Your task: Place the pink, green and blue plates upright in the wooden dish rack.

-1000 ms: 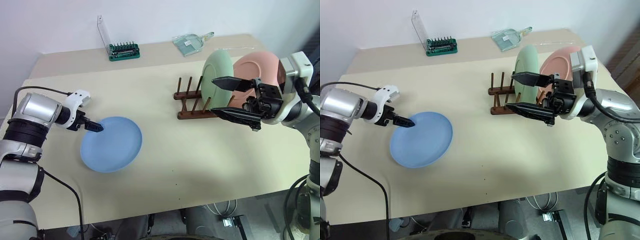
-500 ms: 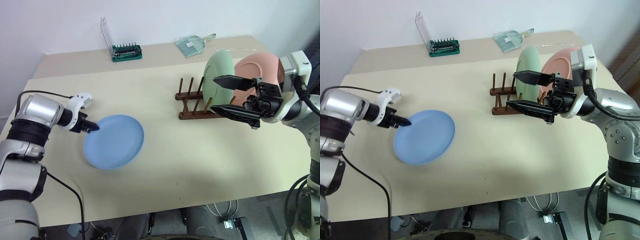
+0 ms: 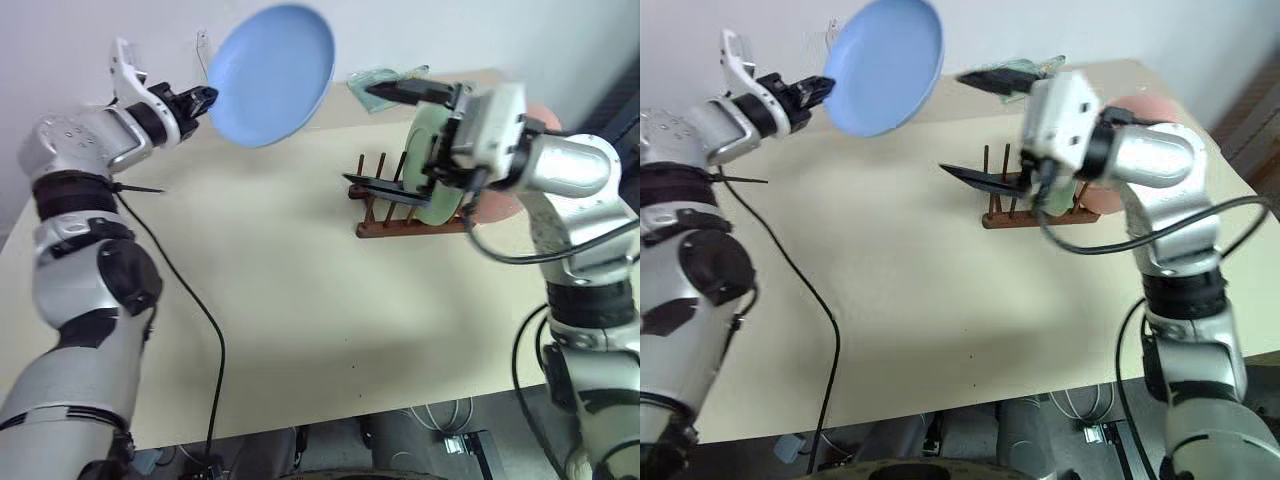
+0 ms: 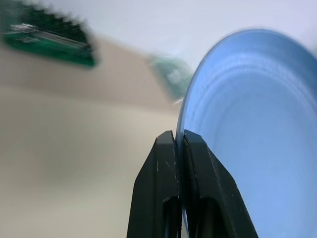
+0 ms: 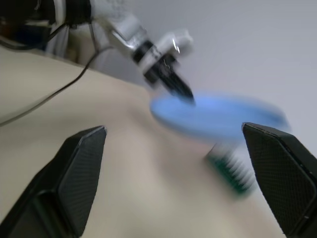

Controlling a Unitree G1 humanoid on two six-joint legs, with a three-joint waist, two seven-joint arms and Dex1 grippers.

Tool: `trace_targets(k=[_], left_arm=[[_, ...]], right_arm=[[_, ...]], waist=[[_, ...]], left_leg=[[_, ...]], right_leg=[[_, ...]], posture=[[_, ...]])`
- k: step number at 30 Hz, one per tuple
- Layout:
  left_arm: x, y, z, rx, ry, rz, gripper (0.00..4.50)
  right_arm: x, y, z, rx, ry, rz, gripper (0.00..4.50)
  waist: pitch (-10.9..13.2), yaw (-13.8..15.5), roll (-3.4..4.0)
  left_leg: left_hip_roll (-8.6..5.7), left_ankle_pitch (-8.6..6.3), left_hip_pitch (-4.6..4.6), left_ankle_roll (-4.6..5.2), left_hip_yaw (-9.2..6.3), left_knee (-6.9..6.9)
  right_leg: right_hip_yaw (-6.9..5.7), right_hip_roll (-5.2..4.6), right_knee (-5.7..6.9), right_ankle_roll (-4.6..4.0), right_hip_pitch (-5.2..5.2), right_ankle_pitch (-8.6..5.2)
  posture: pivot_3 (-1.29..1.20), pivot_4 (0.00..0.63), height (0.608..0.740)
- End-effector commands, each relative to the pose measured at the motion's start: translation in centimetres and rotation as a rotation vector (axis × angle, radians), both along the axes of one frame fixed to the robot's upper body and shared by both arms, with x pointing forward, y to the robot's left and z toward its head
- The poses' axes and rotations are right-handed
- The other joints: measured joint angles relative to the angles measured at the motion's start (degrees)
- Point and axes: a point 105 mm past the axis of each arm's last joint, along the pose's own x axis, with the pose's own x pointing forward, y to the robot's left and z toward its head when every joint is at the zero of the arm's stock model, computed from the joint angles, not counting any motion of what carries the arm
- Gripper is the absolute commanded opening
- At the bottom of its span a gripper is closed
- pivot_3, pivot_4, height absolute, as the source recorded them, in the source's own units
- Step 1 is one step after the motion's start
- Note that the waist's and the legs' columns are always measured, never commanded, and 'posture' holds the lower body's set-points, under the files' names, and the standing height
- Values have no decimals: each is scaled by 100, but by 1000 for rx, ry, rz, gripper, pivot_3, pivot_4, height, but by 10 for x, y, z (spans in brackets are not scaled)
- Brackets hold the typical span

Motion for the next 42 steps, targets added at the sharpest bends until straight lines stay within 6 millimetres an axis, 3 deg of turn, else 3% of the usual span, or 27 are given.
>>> trace_targets(k=[1,7,14,24,27,34,36,37,39,42], left_arm=[[-13,5,40,-88,-239,150,65],[-38,-36,45,-115,-343,213,65],[-66,-69,55,-13,-461,262,65],[-78,-95,53,17,-485,241,65],[-84,-103,59,38,-561,210,0],[-85,-112,64,93,-610,193,0],[-86,-115,65,74,-619,170,0],[-87,-116,66,54,-629,157,301],[-89,-117,67,-6,-622,112,1005],[-90,-116,68,-20,-632,63,2519]], right_arm=[[8,2,1,-145,-296,-86,4500],[30,6,-4,-388,-685,-185,4500],[53,3,-3,-397,-741,-264,4500],[64,8,1,-378,-745,-295,4500],[62,8,1,-346,-703,-280,3628],[62,7,0,-352,-706,-282,80],[63,7,0,-354,-706,-284,32],[63,6,-1,-355,-705,-286,8],[65,4,-1,-361,-705,-295,0],[68,-2,0,-372,-710,-316,0]], waist=[[-3,-19,-5],[-1,-23,-8],[-1,-16,-9],[-1,-9,-9],[-1,-13,-9],[-1,-12,-9],[-1,-7,-9],[-1,-5,-9],[-1,-6,-9],[-1,-7,-8]], left_leg=[[-1,-1,0,-1,2,-1],[-1,-1,-10,-3,12,1],[3,-2,8,-5,26,-6],[3,-2,9,-4,26,-6],[4,-2,10,-4,26,-7],[5,-2,11,-4,26,-8],[5,-2,11,-4,26,-9],[5,-2,11,-4,25,-9],[5,-2,11,-4,25,-9],[5,-2,11,-4,25,-9]], right_leg=[[-1,-2,1,0,-2,0],[-2,-2,-7,-2,-19,1],[8,1,-10,-3,-8,0],[10,6,-14,-5,-4,1],[11,7,-15,-5,-4,1],[12,10,-16,-6,-3,1],[12,10,-18,-6,-2,1],[12,10,-19,-6,-2,1],[12,10,-19,-6,-2,1],[12,10,-19,-7,-2,1]], posture=[[0,150,740],[0,150,740],[0,150,740],[0,150,740],[0,150,740],[0,150,740],[0,150,740],[0,150,740],[0,150,740],[0,150,740]])
